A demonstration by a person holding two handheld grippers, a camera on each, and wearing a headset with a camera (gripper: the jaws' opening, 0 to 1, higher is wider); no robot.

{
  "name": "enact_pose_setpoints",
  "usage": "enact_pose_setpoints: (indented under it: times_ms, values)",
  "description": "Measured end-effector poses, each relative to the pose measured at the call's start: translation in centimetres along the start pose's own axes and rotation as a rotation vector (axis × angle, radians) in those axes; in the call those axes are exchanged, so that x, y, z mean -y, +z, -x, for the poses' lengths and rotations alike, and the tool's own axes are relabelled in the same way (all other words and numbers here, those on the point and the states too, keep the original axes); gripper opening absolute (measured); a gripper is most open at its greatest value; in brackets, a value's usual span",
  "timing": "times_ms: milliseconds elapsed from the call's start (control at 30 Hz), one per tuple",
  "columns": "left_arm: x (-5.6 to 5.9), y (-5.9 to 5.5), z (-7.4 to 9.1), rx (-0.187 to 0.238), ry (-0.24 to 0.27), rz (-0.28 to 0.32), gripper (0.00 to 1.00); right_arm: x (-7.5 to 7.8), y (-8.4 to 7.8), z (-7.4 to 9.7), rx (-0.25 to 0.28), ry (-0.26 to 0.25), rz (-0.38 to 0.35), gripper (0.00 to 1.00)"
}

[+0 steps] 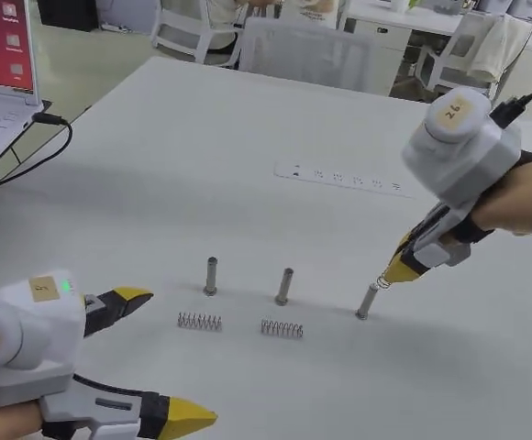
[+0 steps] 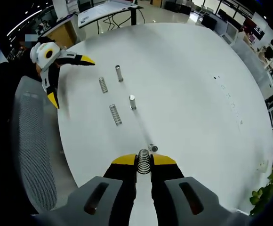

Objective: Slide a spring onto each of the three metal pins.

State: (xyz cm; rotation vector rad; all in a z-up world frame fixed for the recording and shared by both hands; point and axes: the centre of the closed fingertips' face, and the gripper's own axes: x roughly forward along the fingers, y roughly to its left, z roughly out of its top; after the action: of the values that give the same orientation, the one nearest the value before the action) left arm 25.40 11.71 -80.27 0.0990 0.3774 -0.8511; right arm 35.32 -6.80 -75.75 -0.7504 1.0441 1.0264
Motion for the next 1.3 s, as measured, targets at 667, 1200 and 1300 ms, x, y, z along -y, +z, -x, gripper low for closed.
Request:
enact_pose_setpoints:
  times_ms: [667,1200,1300]
  values:
    - [-0.3,0.3,0.0,0.005,0.009,0.0,0.97,1.4,-0.5,-2.3,-0.052,0.007,-0.005,0.08]
    - [-0.5,0.0,0.2,0.005,0.015,0.009,0.95,1.8,-0.9,-3.9,-0.093,0.025,-0.009,0.08]
    - [-0.5,0.0,0.2,0.005,0.015,0.01,0.95,1.8,-1.1,-4.3,-0.105,0.029,-0.008,0.08]
